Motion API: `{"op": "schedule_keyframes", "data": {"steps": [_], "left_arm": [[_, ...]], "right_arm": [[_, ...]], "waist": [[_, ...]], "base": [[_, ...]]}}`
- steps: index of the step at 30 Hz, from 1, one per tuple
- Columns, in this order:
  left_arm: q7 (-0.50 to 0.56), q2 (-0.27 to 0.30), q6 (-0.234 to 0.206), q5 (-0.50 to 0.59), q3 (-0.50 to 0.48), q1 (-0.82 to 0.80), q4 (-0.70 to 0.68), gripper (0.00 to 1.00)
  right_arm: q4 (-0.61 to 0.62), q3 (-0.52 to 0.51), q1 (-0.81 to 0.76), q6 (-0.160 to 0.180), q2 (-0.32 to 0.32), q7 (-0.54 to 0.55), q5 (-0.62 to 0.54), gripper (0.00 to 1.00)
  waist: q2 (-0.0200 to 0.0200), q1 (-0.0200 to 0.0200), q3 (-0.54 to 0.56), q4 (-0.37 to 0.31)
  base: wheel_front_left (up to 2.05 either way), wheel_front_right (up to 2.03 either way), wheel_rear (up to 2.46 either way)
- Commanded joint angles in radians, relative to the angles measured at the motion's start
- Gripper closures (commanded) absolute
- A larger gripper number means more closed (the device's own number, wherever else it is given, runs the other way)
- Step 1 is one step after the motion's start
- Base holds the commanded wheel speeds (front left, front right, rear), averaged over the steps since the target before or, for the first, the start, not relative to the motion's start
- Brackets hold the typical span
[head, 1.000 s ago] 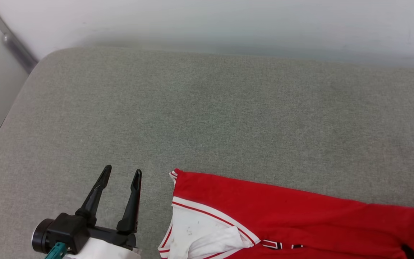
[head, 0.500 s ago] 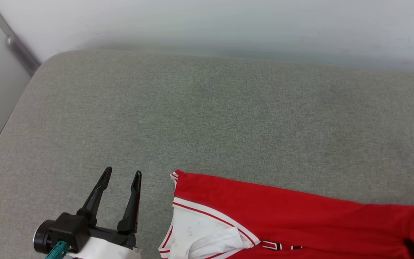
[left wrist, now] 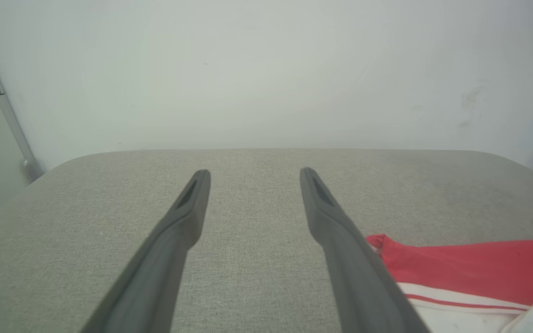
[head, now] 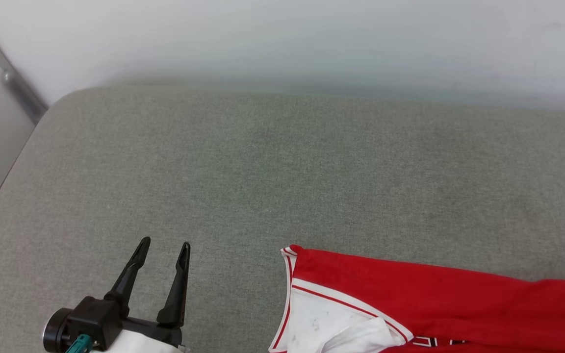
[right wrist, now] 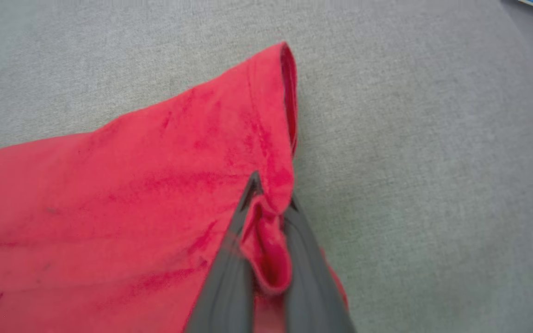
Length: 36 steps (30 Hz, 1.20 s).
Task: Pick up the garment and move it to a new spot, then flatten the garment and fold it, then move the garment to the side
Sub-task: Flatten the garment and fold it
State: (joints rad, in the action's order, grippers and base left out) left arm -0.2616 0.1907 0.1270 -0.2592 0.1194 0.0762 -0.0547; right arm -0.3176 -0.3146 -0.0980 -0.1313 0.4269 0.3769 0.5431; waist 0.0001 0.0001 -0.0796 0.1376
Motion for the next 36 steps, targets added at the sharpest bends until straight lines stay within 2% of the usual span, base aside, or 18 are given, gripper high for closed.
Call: {"op": "schedule_keyframes", "data": {"steps": [1, 9, 15, 21, 24, 28, 36], "left_arm": [[-0.004, 0.006, 0.001, 0.000, -0.004, 0.012, 0.002, 0.00], [-0.004, 0.001, 0.003, -0.005, 0.009, 0.033, 0.011, 0.00], [-0.004, 0.011, 0.003, -0.015, 0.019, 0.040, 0.016, 0.00], [-0.004, 0.019, 0.003, -0.018, 0.038, 0.044, 0.017, 0.00], [-0.004, 0.025, 0.003, -0.023, 0.045, 0.041, 0.018, 0.00], [-0.004, 0.023, 0.003, -0.025, 0.047, 0.029, 0.021, 0.00], [-0.004, 0.020, 0.003, -0.023, 0.045, 0.026, 0.022, 0.00]], "right_arm": [[0.018, 0.000, -0.011, 0.001, 0.010, 0.001, -0.005, 1.00], [0.266, 0.067, -0.094, 0.001, -0.033, 0.150, 0.063, 1.00], [0.465, 0.133, -0.133, 0.001, -0.133, 0.290, 0.089, 1.00], [0.591, 0.222, -0.133, 0.001, -0.274, 0.391, 0.098, 1.00], [0.608, 0.275, -0.114, 0.001, -0.333, 0.425, 0.109, 1.00], [0.603, 0.353, -0.100, 0.001, -0.370, 0.435, 0.125, 1.00], [0.476, 0.457, -0.030, 0.001, -0.378, 0.298, 0.228, 1.00]], "waist": [[-0.0001, -0.0001, 0.012, -0.005], [-0.0001, -0.0001, 0.048, -0.017], [-0.0001, -0.0001, 0.067, -0.013], [-0.0001, -0.0001, 0.080, 0.005], [-0.0001, -0.0001, 0.079, 0.020], [-0.0001, -0.0001, 0.077, 0.045], [-0.0001, -0.0001, 0.067, 0.079]], "base": [[0.00, 0.00, 0.00], [0.00, 0.00, 0.00], [0.00, 0.00, 0.00], [0.00, 0.00, 0.00], [0.00, 0.00, 0.00], [0.00, 0.00, 0.00], [0.00, 0.00, 0.00]]}}
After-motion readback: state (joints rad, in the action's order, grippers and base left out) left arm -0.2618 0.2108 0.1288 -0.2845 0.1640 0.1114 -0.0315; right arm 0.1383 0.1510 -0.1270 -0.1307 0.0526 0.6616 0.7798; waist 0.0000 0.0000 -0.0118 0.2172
